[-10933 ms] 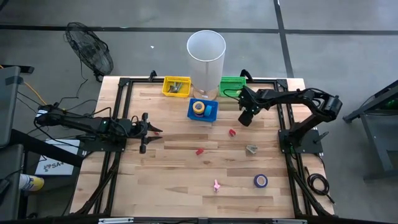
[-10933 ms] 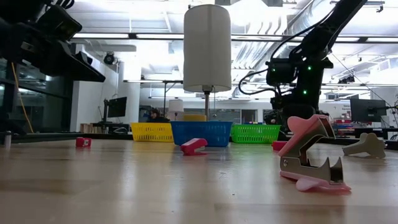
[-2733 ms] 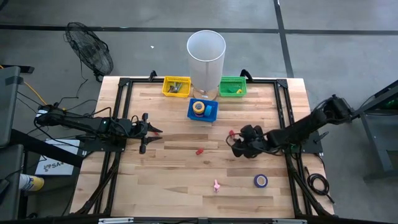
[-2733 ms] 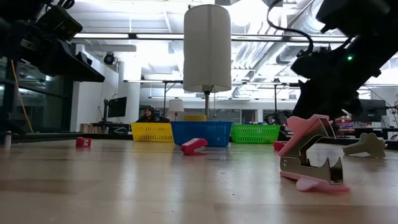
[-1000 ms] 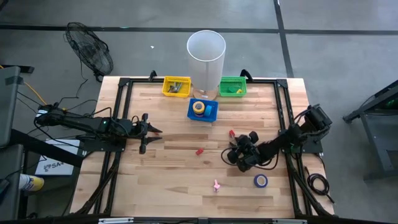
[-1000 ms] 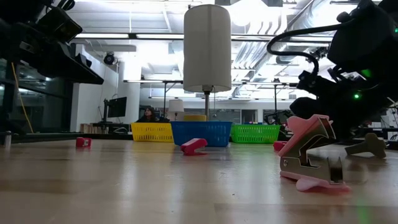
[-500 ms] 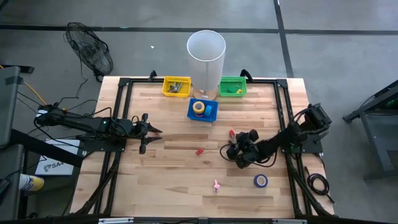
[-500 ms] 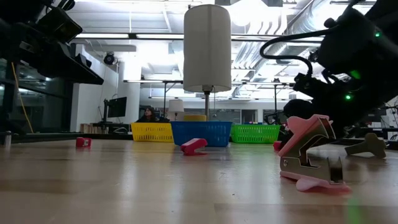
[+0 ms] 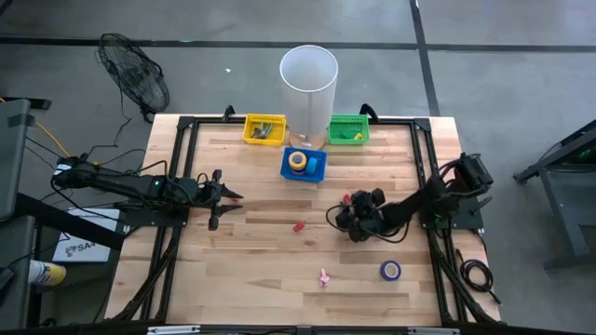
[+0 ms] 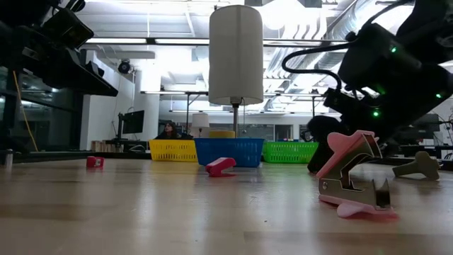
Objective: Pick and place Stapler, Stapler remover, tape
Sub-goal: Put the right red stapler into the green basket
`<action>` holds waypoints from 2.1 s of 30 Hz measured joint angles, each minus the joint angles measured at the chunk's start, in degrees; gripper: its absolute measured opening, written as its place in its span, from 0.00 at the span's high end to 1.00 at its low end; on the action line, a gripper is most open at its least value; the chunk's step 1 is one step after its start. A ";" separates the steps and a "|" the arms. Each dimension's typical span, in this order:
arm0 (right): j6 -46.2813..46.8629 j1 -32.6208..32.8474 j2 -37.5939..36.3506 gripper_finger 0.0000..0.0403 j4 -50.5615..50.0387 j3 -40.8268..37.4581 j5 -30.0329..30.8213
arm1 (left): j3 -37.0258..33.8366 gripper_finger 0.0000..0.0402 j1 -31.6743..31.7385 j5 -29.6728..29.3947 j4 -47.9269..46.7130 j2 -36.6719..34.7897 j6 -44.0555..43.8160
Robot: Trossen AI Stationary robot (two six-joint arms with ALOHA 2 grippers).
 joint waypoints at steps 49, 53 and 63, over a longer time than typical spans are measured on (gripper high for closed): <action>-43.75 -34.14 -25.50 0.79 10.21 -0.04 -15.43 | -0.01 0.67 0.00 0.00 -0.01 0.02 -0.04; -47.22 -42.56 -24.89 0.79 15.57 -0.04 -22.63 | 0.00 0.67 0.00 0.00 -0.01 0.01 -0.04; -47.65 -56.51 -17.15 0.79 24.62 0.00 -37.11 | 0.00 0.67 0.00 0.00 0.00 0.00 -0.04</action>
